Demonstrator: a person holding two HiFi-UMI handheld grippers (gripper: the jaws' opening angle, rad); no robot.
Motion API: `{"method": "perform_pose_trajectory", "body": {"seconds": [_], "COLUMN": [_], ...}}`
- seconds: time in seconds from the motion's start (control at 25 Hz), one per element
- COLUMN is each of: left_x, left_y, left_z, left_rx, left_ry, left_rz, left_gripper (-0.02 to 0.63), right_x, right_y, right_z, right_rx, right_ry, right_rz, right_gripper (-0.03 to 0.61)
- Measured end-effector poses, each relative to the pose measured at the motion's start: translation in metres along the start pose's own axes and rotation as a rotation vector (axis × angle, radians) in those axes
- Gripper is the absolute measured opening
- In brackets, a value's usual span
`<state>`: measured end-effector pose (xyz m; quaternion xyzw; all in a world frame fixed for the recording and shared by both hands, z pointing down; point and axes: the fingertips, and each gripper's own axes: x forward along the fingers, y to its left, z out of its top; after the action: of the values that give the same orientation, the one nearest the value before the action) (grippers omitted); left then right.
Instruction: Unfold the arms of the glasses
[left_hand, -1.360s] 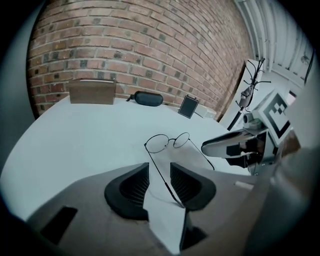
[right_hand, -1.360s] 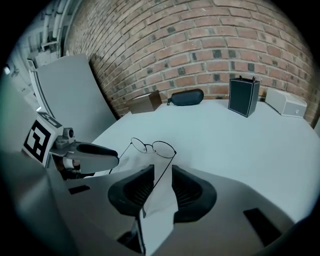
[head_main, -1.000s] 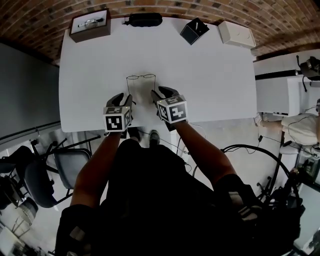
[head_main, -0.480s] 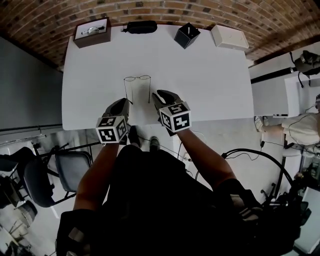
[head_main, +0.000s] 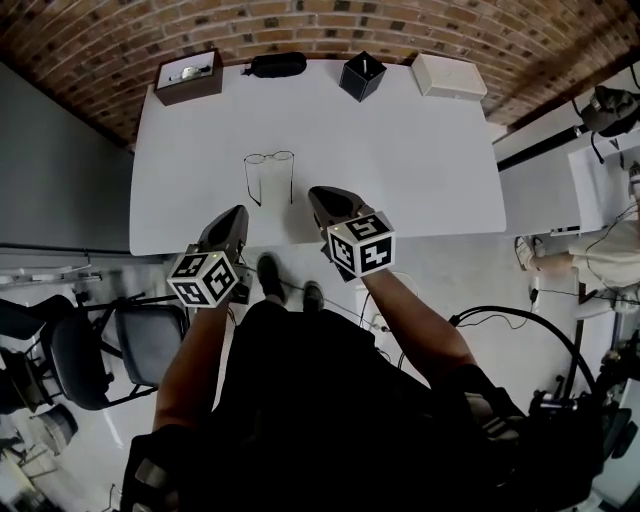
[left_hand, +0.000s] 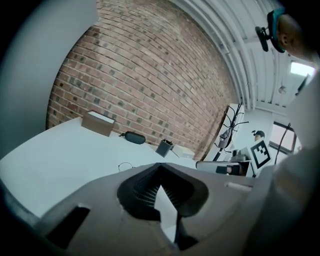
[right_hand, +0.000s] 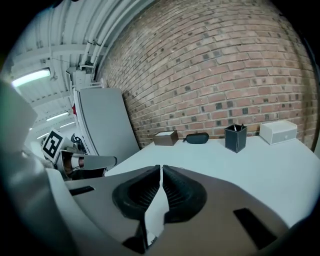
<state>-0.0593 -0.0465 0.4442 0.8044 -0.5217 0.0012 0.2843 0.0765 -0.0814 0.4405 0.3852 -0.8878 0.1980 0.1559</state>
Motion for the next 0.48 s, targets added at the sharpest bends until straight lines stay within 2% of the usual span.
{"method": "perform_pose_trajectory", "body": {"seconds": [0.2,0.36,0.48], "left_x": [-0.023,-0.043,-0.054], "left_y": [-0.018,-0.029,-0.037], "left_z": [0.001,0.004,0.01], "left_rx": [0.142,0.135,0.164], "left_ry": [-0.017,-0.056,-0.072], "left_rz": [0.029,0.062,0.079], "left_gripper": [0.011,0.011,0.011], "right_x": [-0.027,-0.044,-0.055], "right_y": [0.004,0.006,0.006], "right_z": [0.006,0.009,0.016], "right_rx": [-0.073,-0.077,-0.088], "right_ry": [-0.047,-0.077,-0.098], "right_rz": [0.003,0.017,0.007], "right_gripper": [0.017,0.015,0.012]}}
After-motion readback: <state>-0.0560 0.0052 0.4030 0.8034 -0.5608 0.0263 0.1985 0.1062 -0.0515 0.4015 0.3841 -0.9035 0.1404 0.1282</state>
